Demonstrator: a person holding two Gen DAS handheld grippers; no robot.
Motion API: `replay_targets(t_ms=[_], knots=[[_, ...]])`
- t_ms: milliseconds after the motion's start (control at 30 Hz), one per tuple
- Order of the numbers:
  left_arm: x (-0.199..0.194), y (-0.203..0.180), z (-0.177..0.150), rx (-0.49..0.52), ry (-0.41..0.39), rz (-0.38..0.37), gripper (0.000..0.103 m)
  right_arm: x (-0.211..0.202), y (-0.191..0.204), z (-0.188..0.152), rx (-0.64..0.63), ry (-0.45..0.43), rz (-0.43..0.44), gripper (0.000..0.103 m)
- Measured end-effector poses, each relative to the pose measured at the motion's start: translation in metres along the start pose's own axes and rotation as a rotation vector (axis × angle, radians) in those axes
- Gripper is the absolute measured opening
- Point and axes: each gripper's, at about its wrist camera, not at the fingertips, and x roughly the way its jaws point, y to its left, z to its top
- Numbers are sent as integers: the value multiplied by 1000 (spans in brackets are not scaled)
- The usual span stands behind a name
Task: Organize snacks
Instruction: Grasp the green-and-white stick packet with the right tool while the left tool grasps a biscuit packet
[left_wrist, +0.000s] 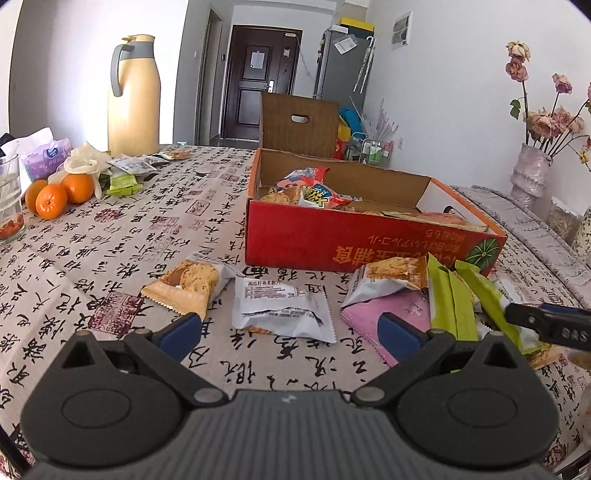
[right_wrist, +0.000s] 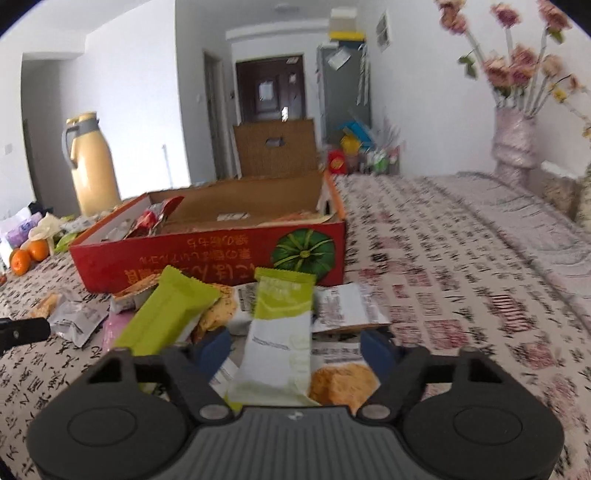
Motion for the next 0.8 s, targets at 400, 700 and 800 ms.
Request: replay_targets(t_ms=[400,700,800], knots=[[3,1,2,4,8,2,103,49,2,22,13,187,17,44],[7,4,5,2,18,9,103,39,3,16,9,140,27,36],[10,8,8,2,25,17,103,27,3,15,33,86,24,36]])
